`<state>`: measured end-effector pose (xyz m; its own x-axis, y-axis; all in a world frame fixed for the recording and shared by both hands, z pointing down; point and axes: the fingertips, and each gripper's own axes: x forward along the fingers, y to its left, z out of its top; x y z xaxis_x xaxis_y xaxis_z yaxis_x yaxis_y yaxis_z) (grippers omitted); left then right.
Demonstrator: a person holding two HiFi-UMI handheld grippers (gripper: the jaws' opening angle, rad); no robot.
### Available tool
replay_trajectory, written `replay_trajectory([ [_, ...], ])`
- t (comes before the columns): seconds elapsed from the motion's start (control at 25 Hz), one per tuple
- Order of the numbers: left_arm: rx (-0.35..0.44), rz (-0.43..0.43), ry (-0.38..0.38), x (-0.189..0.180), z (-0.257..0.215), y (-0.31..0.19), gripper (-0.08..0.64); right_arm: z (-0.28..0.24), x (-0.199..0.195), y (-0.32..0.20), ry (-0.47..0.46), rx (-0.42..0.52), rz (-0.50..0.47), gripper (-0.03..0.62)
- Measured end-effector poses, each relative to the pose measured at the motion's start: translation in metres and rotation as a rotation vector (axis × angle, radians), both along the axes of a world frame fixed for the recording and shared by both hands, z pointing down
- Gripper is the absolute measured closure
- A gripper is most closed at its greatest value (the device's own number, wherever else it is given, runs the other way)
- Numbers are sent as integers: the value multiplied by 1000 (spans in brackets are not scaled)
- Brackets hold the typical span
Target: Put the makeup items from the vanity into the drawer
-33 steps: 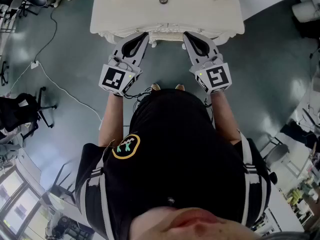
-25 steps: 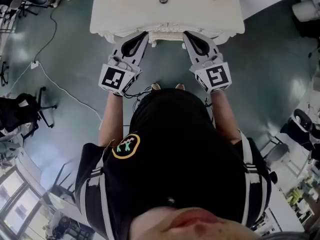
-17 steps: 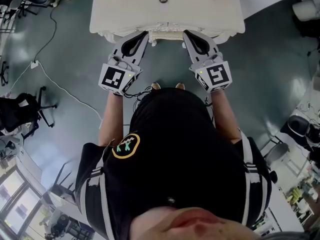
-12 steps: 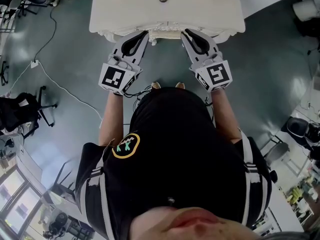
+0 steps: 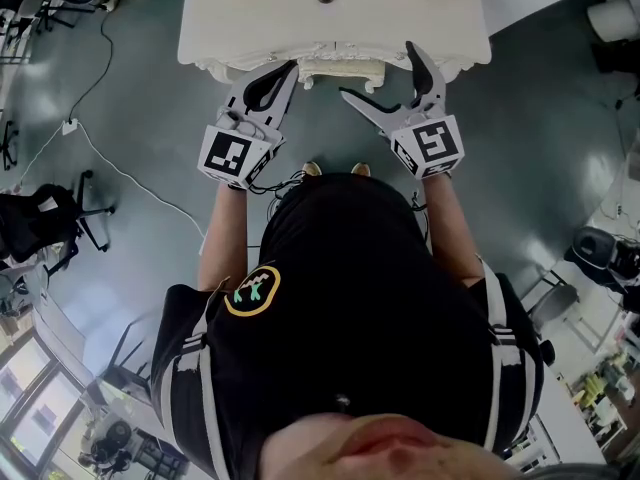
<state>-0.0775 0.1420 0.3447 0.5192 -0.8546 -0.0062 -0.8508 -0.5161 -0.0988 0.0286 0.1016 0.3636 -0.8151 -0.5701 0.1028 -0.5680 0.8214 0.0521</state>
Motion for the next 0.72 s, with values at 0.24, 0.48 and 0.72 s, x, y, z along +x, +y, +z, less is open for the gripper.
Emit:
replay_trajectory([
  [0.24, -6, 0, -2, 4, 1, -3, 541, 5, 5, -3, 22, 5, 5, -6],
  [0.48, -6, -16, -8, 14, 1, -3, 541, 8, 14, -4, 17, -1, -7, -6],
  [0.72, -15, -53, -20, 33, 0, -3, 541, 16, 35, -8, 20, -17, -37, -6],
])
